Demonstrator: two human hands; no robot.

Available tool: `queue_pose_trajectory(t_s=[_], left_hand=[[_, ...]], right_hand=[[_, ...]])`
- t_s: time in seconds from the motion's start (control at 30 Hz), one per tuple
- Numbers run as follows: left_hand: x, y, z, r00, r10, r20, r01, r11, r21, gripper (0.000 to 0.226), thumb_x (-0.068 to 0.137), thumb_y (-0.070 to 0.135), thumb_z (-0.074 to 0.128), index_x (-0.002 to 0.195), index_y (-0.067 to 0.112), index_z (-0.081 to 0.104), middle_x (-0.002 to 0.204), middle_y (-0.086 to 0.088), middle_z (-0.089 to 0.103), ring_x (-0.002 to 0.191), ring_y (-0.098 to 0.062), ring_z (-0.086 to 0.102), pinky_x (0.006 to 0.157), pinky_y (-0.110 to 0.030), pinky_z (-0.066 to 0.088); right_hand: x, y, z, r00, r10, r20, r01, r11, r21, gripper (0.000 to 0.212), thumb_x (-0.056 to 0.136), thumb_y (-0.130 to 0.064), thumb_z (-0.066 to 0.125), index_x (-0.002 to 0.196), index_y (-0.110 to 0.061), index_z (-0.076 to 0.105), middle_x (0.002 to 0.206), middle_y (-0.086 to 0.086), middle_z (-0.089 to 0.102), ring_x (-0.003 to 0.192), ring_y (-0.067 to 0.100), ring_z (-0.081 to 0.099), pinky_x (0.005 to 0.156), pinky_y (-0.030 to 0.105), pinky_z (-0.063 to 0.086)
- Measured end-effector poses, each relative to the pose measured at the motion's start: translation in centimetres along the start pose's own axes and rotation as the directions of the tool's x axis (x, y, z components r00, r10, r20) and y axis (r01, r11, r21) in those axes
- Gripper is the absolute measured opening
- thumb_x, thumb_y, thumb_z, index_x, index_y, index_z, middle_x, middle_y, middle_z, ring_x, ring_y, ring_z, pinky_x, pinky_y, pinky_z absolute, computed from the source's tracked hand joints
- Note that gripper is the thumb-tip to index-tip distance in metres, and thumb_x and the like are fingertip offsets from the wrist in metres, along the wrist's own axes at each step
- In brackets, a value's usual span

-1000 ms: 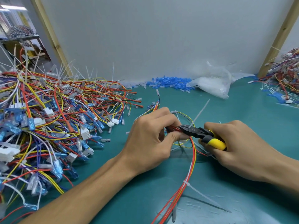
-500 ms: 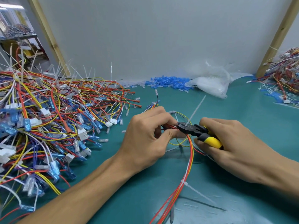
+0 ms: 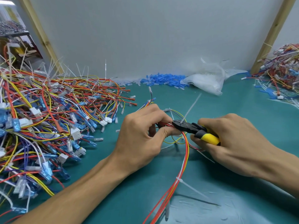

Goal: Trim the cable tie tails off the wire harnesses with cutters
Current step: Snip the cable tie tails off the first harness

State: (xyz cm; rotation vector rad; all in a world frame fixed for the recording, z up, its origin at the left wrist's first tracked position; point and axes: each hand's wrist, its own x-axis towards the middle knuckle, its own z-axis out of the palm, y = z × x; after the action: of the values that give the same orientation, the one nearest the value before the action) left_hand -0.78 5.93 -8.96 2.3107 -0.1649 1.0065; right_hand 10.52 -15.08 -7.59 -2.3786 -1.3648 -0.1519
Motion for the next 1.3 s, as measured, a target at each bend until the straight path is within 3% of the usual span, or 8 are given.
queue_pose_trajectory(t_s=[0.13, 0.23, 0.37, 0.5, 0.8, 1.0, 1.13, 1.3], left_hand=[[-0.1, 0.2, 0.1, 1.0, 0.007, 0.008, -0.007, 1.0, 0.01, 0.012, 0.083, 0.01, 0.086, 0.079, 0.015, 0.076, 0.073, 0.009, 0.054, 0.058, -0.012, 0.044, 0.059, -0.017, 0.031], [0.0, 0.0, 0.0, 1.0, 0.0, -0.01, 0.0, 1.0, 0.003, 0.013, 0.083, 0.01, 0.086, 0.077, 0.014, 0.075, 0.072, 0.008, 0.054, 0.058, -0.011, 0.044, 0.059, -0.016, 0.031], [0.0, 0.0, -0.1, 1.0, 0.0, -0.021, 0.0, 1.0, 0.004, 0.015, 0.084, 0.013, 0.085, 0.076, 0.014, 0.073, 0.072, 0.008, 0.054, 0.059, -0.011, 0.045, 0.06, -0.017, 0.031], [0.0, -0.1, 0.1, 1.0, 0.005, -0.018, -0.005, 1.0, 0.004, 0.015, 0.084, 0.011, 0.086, 0.076, 0.014, 0.073, 0.072, 0.008, 0.054, 0.059, -0.013, 0.045, 0.059, -0.018, 0.031], [0.0, -0.1, 0.3, 1.0, 0.01, -0.018, -0.01, 1.0, 0.005, 0.015, 0.084, 0.011, 0.085, 0.077, 0.013, 0.073, 0.073, 0.007, 0.054, 0.057, -0.014, 0.044, 0.058, -0.019, 0.031], [0.0, 0.2, 0.4, 1.0, 0.017, -0.002, -0.017, 0.999, 0.048, 0.014, 0.084, 0.009, 0.084, 0.078, 0.011, 0.073, 0.074, 0.006, 0.055, 0.057, -0.019, 0.046, 0.058, -0.021, 0.032], [0.0, 0.1, 0.3, 0.999, 0.028, -0.015, -0.027, 0.999, 0.043, 0.012, 0.085, 0.011, 0.084, 0.08, 0.012, 0.073, 0.073, 0.0, 0.057, 0.057, -0.025, 0.048, 0.055, -0.029, 0.036], [0.1, 0.5, 0.1, 1.0, 0.012, -0.001, -0.011, 0.997, 0.081, 0.012, 0.084, 0.01, 0.084, 0.079, 0.007, 0.074, 0.073, -0.001, 0.057, 0.058, -0.024, 0.048, 0.055, -0.03, 0.038]], right_hand=[[-0.1, 0.2, -0.1, 1.0, 0.004, 0.005, -0.003, 0.997, -0.075, 0.035, 0.091, -0.033, 0.068, 0.071, -0.019, 0.043, 0.057, 0.002, 0.045, 0.06, 0.029, 0.043, 0.054, 0.043, 0.039], [0.1, 0.2, -0.3, 1.0, -0.021, -0.003, 0.021, 0.997, -0.071, 0.03, 0.094, -0.04, 0.061, 0.077, -0.021, 0.045, 0.067, -0.005, 0.051, 0.065, 0.024, 0.048, 0.056, 0.042, 0.044], [0.1, 0.5, -0.6, 0.999, -0.028, -0.025, 0.026, 0.995, -0.1, 0.036, 0.091, -0.049, 0.05, 0.07, -0.02, 0.046, 0.054, 0.002, 0.046, 0.056, 0.024, 0.044, 0.051, 0.038, 0.039], [0.2, 0.4, -0.5, 0.999, -0.035, -0.02, 0.033, 0.994, -0.108, 0.032, 0.095, -0.048, 0.053, 0.077, -0.022, 0.048, 0.065, -0.004, 0.053, 0.064, 0.025, 0.049, 0.056, 0.041, 0.045], [0.4, 0.6, -0.2, 0.998, -0.048, -0.036, 0.042, 0.986, -0.163, 0.029, 0.09, -0.035, 0.064, 0.074, -0.018, 0.048, 0.059, 0.001, 0.048, 0.061, 0.032, 0.044, 0.054, 0.043, 0.045], [0.3, 0.1, -0.6, 0.996, -0.08, -0.044, 0.073, 0.986, -0.149, 0.024, 0.088, -0.043, 0.053, 0.081, -0.02, 0.051, 0.069, -0.003, 0.055, 0.069, 0.035, 0.051, 0.058, 0.044, 0.048], [0.4, 0.1, -0.8, 0.994, -0.067, -0.085, 0.047, 0.974, -0.221, 0.035, 0.086, -0.048, 0.048, 0.071, -0.016, 0.053, 0.053, 0.003, 0.043, 0.059, 0.039, 0.042, 0.05, 0.037, 0.037], [0.3, -0.2, -1.1, 0.995, -0.091, -0.027, 0.085, 0.981, -0.176, 0.026, 0.095, -0.043, 0.047, 0.092, -0.019, 0.057, 0.084, -0.003, 0.056, 0.081, 0.032, 0.052, 0.066, 0.046, 0.048]])
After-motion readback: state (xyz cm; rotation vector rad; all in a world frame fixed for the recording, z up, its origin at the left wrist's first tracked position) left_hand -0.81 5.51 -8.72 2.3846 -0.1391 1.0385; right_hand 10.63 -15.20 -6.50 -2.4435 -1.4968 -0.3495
